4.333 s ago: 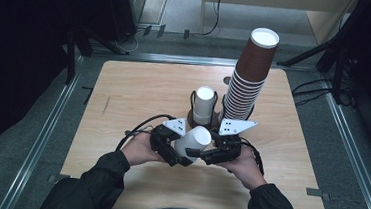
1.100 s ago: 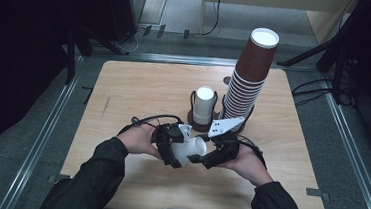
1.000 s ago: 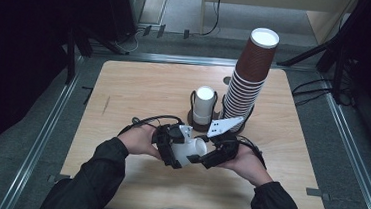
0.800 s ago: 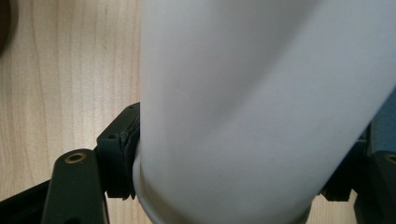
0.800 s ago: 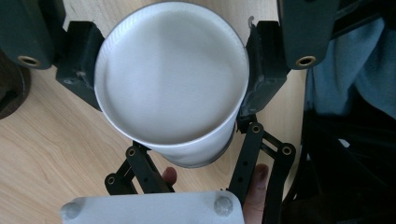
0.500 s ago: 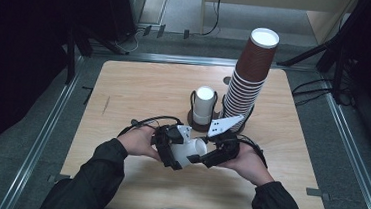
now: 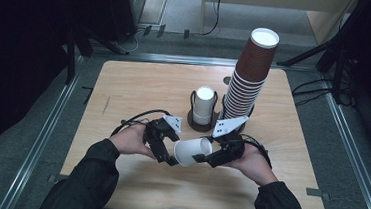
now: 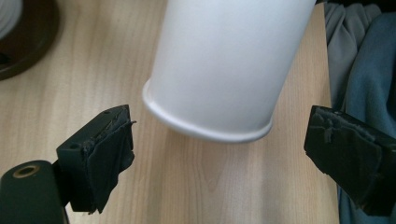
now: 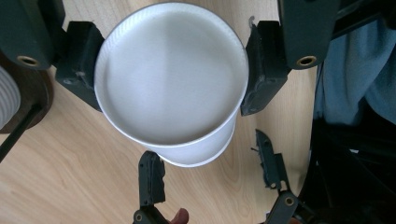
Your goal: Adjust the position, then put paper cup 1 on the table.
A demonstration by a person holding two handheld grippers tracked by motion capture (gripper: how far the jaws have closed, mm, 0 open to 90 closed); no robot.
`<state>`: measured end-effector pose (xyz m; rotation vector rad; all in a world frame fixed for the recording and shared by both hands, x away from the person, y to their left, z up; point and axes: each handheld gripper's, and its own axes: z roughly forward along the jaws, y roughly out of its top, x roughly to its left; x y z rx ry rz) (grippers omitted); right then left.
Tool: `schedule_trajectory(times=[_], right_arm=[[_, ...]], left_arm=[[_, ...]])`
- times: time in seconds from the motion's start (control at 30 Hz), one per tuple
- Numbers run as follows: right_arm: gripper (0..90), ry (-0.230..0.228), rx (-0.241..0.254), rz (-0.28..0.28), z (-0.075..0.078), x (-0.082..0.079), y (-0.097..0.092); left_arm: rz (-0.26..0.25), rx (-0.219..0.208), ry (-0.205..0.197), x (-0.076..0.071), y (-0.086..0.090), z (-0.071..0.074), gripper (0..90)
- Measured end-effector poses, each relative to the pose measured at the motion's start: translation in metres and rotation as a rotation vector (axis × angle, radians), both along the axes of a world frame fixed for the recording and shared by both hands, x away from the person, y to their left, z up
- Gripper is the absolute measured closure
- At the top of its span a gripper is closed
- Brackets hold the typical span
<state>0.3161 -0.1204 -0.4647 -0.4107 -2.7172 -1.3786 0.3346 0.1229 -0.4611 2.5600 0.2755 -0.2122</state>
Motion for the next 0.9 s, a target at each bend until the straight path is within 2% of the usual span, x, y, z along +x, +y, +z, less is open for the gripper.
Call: schedule_trajectory(times=[0.07, 0.13, 0.2, 0.23, 0.3, 0.63, 0.77, 0.9], right_arm=[[34.2, -0.012, 0.012, -0.001, 0.000, 0.001, -0.002], [34.1, -0.006, 0.015, -0.009, 0.000, 0.001, -0.003], [34.1, -0.002, 0.029, -0.020, -0.001, 0.003, -0.006], [34.1, -0.001, 0.032, -0.023, -0.002, 0.003, -0.008], [34.1, -0.002, 0.046, -0.030, -0.001, 0.004, -0.010], [34.0, -0.006, 0.088, -0.041, 0.000, 0.004, -0.016], [34.0, -0.011, 0.107, -0.044, 0.001, 0.005, -0.018], [34.0, -0.010, 0.136, -0.047, 0.003, 0.005, -0.019]], left_arm=[[0.015, -0.017, -0.014, 0.001, 0.005, 0.002, 8.2], [0.035, -0.033, -0.017, 0.000, 0.008, 0.003, 8.2], [0.044, -0.066, 0.000, 0.000, 0.013, 0.003, 8.2], [0.043, -0.083, 0.025, 0.000, 0.015, 0.003, 8.2], [0.052, -0.099, 0.025, -0.001, 0.017, 0.003, 8.2], [0.100, -0.145, -0.017, 0.001, 0.018, 0.002, 7.2], [0.102, -0.164, -0.017, 0.002, 0.014, 0.000, 5.6], [0.102, -0.167, -0.033, 0.000, 0.008, -0.001, 3.5]])
